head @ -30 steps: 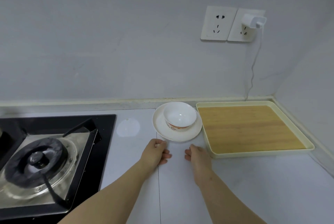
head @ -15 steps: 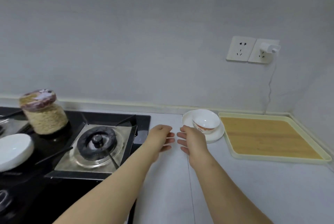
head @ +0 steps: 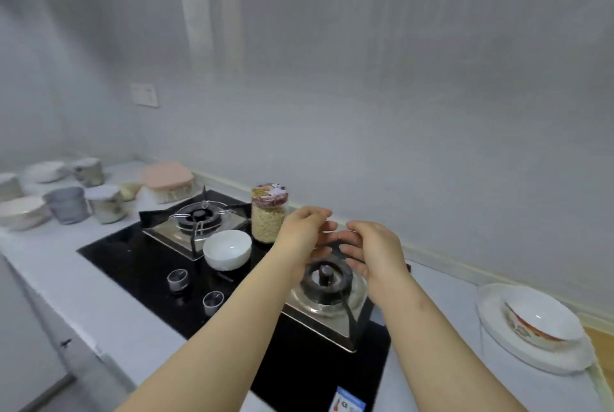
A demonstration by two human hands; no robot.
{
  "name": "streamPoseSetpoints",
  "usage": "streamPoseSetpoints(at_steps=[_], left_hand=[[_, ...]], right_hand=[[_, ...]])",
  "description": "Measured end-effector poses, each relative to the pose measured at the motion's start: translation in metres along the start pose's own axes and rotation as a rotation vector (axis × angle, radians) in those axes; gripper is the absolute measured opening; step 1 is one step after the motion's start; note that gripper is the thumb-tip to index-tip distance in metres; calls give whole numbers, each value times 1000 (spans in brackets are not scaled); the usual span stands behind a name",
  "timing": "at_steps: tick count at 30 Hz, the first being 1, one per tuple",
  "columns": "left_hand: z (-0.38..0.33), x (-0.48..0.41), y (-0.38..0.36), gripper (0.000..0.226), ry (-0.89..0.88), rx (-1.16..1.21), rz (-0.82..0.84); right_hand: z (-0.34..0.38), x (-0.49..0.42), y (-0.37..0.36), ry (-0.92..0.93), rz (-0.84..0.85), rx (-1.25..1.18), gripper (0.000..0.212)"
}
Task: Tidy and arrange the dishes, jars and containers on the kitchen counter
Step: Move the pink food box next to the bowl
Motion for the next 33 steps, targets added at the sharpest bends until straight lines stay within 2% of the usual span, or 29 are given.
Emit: streamPoseSetpoints(at_steps=[7, 15, 21, 33], left_hand=[[-80, 75, 152, 12, -165, -15, -346], [-119, 178, 333, 10, -260, 9, -726], [-144, 214, 441, 10, -282, 36, -831], [-229, 299, 684, 13, -389, 65, -1117]], right_hand=[[29, 64, -161, 52, 374, 62, 10], [9, 161, -328, 141, 751, 193, 8], [-14, 218, -454, 118, 877, 242, 11], [-5, 347, -714, 111, 1133, 240, 14]])
Point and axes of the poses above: each hand's wrist, its own x-axis away from the middle knuckle, its own y-axis out of the back of the hand, z = x × y, the point moved 10 cm from there along -x, towards the middle knuckle, and after that the axes turned 13 degrees about x, right-handed, at the moved point
